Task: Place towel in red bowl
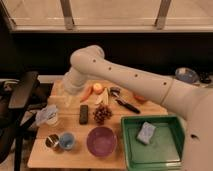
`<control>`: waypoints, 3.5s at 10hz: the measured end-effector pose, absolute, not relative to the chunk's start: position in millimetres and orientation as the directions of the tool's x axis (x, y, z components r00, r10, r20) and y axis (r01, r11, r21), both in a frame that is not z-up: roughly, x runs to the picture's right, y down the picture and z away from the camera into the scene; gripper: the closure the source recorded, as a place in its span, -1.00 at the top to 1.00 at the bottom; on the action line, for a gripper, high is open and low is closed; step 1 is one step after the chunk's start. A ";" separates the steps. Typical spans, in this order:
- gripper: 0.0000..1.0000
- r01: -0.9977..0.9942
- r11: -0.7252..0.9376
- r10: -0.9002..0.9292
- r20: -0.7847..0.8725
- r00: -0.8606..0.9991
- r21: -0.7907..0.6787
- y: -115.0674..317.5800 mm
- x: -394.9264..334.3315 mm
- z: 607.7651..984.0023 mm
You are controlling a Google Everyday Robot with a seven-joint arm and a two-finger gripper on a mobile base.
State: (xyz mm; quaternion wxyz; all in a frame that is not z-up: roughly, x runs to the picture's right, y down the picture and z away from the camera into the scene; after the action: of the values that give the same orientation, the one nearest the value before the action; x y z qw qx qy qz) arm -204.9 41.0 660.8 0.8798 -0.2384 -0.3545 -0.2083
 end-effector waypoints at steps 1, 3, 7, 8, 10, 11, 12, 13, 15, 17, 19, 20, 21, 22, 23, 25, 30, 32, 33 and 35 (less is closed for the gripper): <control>0.11 0.562 0.785 -0.213 0.739 0.639 -0.260 44.1 -226.6 661.7; 0.11 0.606 0.755 -0.235 0.759 0.607 -0.251 52.7 -251.3 664.2; 0.11 0.605 0.755 -0.234 0.757 0.610 -0.254 52.6 -249.7 665.7; 0.11 0.603 0.754 -0.230 0.756 0.613 -0.260 53.4 -249.5 666.0; 0.11 0.593 0.753 -0.201 0.759 0.619 -0.285 66.3 -250.2 673.9; 0.11 0.589 0.752 -0.184 0.764 0.619 -0.296 77.1 -251.3 682.3; 0.11 0.583 0.750 -0.164 0.767 0.620 -0.311 90.3 -252.4 694.1; 0.11 0.582 0.746 -0.148 0.772 0.618 -0.323 101.9 -256.3 704.2; 0.11 0.585 0.737 -0.126 0.781 0.612 -0.340 114.1 -266.3 716.2; 0.11 0.590 0.728 -0.113 0.789 0.604 -0.348 118.6 -274.6 722.7; 0.11 0.596 0.719 -0.099 0.796 0.597 -0.358 122.8 -282.8 728.4; 0.11 0.597 0.715 -0.090 0.798 0.595 -0.365 126.6 -284.6 733.6; 0.11 0.598 0.711 -0.081 0.800 0.594 -0.371 129.9 -285.7 739.2; 0.08 0.601 0.707 -0.079 0.803 0.591 -0.373 130.4 -287.8 741.0; -0.07 0.605 0.704 -0.082 0.803 0.590 -0.373 130.7 -289.9 741.8; -0.44 0.610 0.701 -0.096 0.799 0.594 -0.369 128.0 -292.9 739.1; -1.00 0.616 0.703 -0.120 0.794 0.596 -0.356 122.1 -295.5 732.7; -1.00 0.585 0.738 -0.120 0.787 0.605 -0.337 109.4 -291.1 725.2; -1.00 0.560 0.761 -0.116 0.782 0.613 -0.326 96.4 -283.3 718.7; -1.00 0.504 0.802 -0.098 0.762 0.640 -0.321 73.5 -255.8 708.5</control>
State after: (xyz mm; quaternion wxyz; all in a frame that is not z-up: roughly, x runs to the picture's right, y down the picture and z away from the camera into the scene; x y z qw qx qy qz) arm -255.8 73.5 708.5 0.8668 -0.2625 -0.3869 -0.1736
